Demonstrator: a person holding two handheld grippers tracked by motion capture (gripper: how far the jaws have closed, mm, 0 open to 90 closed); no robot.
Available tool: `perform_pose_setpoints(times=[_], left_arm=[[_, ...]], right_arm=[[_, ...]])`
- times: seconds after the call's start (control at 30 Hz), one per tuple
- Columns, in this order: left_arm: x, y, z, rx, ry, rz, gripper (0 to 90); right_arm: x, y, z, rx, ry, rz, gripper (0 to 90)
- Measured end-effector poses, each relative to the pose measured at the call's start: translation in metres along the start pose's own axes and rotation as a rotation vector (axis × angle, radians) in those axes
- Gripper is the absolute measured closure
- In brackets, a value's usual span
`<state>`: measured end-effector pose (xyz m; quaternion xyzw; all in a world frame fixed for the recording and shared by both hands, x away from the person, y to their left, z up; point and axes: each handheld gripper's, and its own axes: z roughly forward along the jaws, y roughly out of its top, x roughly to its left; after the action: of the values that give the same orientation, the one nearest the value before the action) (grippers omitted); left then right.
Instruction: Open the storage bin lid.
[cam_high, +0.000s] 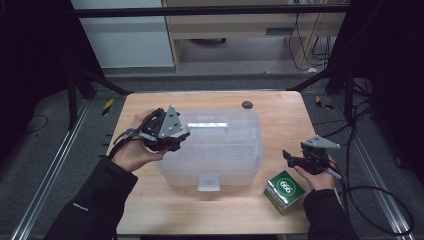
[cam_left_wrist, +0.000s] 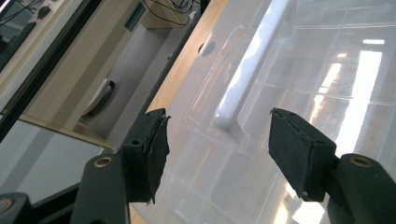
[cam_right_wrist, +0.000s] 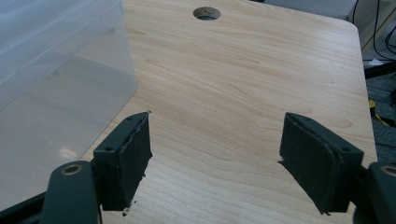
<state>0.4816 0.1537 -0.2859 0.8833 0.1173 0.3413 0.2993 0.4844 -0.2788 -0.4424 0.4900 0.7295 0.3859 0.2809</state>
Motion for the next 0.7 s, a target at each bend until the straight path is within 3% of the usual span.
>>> perform_pose_setpoints(times=[0.7], left_arm=[[-0.005,0.015,0.016,0.049,0.016,0.094,38.7]], right_arm=[[0.000,0.000,0.001,0.005,0.008,0.001,25.5]])
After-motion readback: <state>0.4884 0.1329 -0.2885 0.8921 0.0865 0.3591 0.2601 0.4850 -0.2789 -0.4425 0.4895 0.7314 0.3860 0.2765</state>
